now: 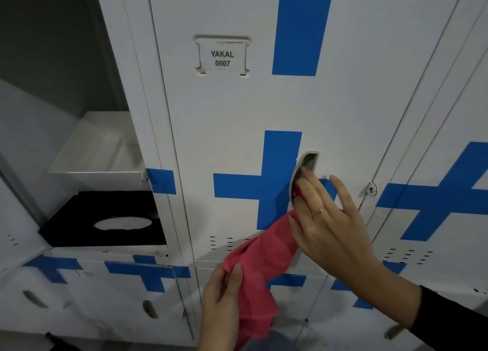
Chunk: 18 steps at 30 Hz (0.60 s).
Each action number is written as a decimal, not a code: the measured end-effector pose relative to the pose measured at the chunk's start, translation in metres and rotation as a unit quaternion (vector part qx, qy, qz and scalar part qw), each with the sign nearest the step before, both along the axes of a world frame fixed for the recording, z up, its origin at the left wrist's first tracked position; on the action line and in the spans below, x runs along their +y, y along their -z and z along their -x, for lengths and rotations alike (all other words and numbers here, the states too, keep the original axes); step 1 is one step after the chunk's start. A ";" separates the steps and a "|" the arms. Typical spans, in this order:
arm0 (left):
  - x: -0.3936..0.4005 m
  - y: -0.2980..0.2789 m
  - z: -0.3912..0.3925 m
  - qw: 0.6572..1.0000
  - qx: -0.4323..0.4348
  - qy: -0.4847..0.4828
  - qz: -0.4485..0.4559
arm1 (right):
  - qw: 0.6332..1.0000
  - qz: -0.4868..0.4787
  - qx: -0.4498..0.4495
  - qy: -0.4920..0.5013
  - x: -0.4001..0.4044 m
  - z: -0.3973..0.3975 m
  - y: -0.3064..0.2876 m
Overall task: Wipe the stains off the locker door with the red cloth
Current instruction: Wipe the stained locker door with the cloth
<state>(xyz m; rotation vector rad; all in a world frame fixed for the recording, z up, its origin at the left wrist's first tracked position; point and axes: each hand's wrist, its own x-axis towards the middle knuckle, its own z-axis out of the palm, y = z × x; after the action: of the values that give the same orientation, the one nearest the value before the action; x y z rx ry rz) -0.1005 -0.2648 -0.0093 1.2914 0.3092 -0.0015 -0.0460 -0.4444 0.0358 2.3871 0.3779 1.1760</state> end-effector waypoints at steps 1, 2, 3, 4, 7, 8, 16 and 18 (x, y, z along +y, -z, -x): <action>0.000 0.001 -0.001 1.000 -0.002 0.002 -0.003 | 1.000 -0.004 -0.006 -0.002 0.000 0.001 0.002; -0.001 0.001 -0.001 1.000 -0.002 0.006 -0.005 | 1.000 -0.008 -0.012 -0.007 -0.001 0.001 0.005; -0.001 0.002 -0.002 1.000 -0.002 0.012 -0.007 | 1.000 -0.013 -0.020 -0.014 -0.002 0.001 0.008; -0.001 0.003 -0.002 1.000 -0.003 0.020 -0.009 | 0.999 -0.015 -0.027 -0.025 -0.003 0.000 0.011; -0.002 0.003 -0.002 0.999 -0.002 0.035 -0.026 | 0.996 0.003 -0.046 -0.076 -0.013 -0.001 0.021; -0.002 0.003 -0.002 0.999 -0.002 0.036 -0.025 | 0.994 0.015 -0.046 -0.093 -0.018 -0.002 0.026; -0.008 -0.014 0.000 0.998 0.017 0.052 -0.023 | 0.986 0.016 -0.005 -0.164 -0.059 -0.010 0.059; -0.009 -0.016 0.000 0.998 0.018 0.055 -0.027 | 0.989 0.025 -0.001 -0.149 -0.064 -0.012 0.067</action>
<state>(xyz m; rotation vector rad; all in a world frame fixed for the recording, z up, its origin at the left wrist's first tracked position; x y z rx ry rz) -0.1007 -0.2738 0.0071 1.3617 0.2714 -0.1102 -0.0342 -0.5082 -0.0316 2.3406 0.7752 1.2777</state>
